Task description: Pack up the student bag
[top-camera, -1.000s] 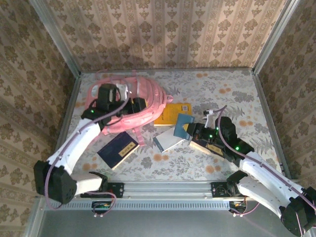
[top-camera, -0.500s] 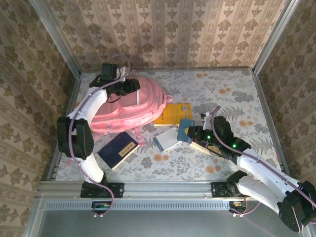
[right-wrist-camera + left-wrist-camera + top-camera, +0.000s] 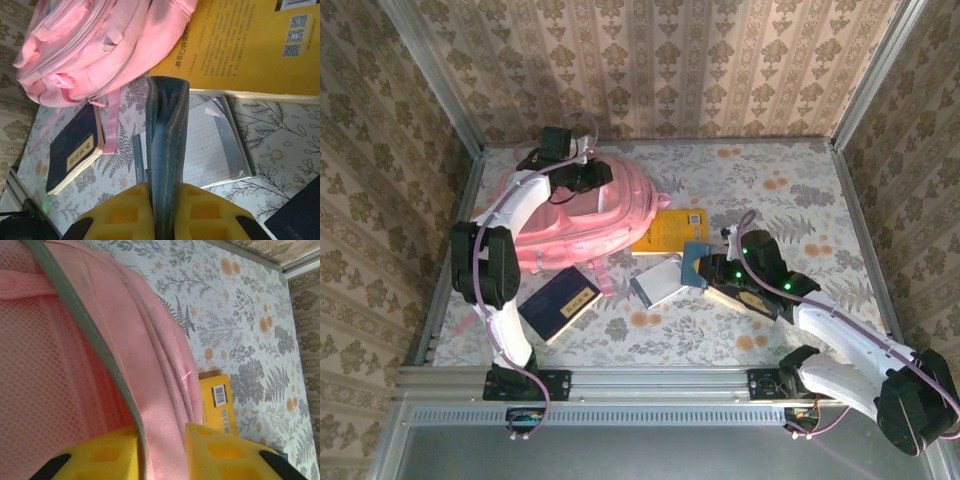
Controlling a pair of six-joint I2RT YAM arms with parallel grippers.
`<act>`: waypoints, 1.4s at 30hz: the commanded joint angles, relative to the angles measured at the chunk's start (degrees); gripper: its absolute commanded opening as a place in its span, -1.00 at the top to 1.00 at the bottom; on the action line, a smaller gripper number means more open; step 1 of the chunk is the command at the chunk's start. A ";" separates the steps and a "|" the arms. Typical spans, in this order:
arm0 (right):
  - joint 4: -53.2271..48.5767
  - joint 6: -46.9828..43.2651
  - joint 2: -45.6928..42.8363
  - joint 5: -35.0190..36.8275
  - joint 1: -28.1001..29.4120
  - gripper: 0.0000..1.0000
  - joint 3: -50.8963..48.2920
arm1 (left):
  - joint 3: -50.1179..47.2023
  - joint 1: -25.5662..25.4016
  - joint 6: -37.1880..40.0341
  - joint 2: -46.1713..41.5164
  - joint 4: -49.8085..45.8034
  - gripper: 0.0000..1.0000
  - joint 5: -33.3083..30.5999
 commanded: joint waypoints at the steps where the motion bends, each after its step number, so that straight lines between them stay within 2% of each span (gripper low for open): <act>1: 1.68 -1.47 0.31 -0.38 -0.40 1.00 0.57 | 3.02 -1.15 2.56 1.95 -1.02 0.44 -0.26; 3: 1.72 -1.40 0.25 -0.39 -0.55 1.00 0.53 | 3.89 -1.74 4.75 2.69 -3.57 0.37 -4.13; 7: 1.72 -1.34 -0.04 -0.21 -0.72 1.00 0.57 | 6.02 -2.56 6.80 5.06 -7.04 0.42 -7.72; 8: 1.64 -1.40 -0.04 -0.10 -0.70 1.00 0.44 | 7.10 -2.89 7.42 5.97 -8.28 0.49 -7.98; 12: 1.42 -1.39 -0.37 0.13 -0.89 1.00 0.25 | 8.76 -3.81 8.34 6.71 -9.73 1.00 -7.52; 16: 0.44 -1.30 -1.82 1.67 -0.99 1.00 0.33 | 8.93 -3.72 8.74 2.91 -8.82 1.00 -6.30; 22: -2.15 -1.23 -3.47 5.27 -0.97 1.00 2.60 | 11.89 -3.16 11.01 -4.14 -12.73 1.00 -5.87; 27: -2.46 -1.05 -2.42 5.89 -1.04 1.00 5.21 | 8.63 -1.89 14.50 -11.98 -12.75 1.00 -3.12; 31: -1.75 -0.22 -0.39 5.55 -1.08 1.00 7.43 | 3.66 1.17 14.02 -17.41 -9.45 1.00 1.15; 37: -1.23 0.26 4.01 4.56 -1.25 1.00 14.15 | -1.24 6.39 11.21 -21.42 -1.65 1.00 14.82; 42: 0.03 0.87 7.79 1.69 -1.52 1.00 20.63 | -4.54 7.07 11.39 -23.91 3.48 1.00 20.22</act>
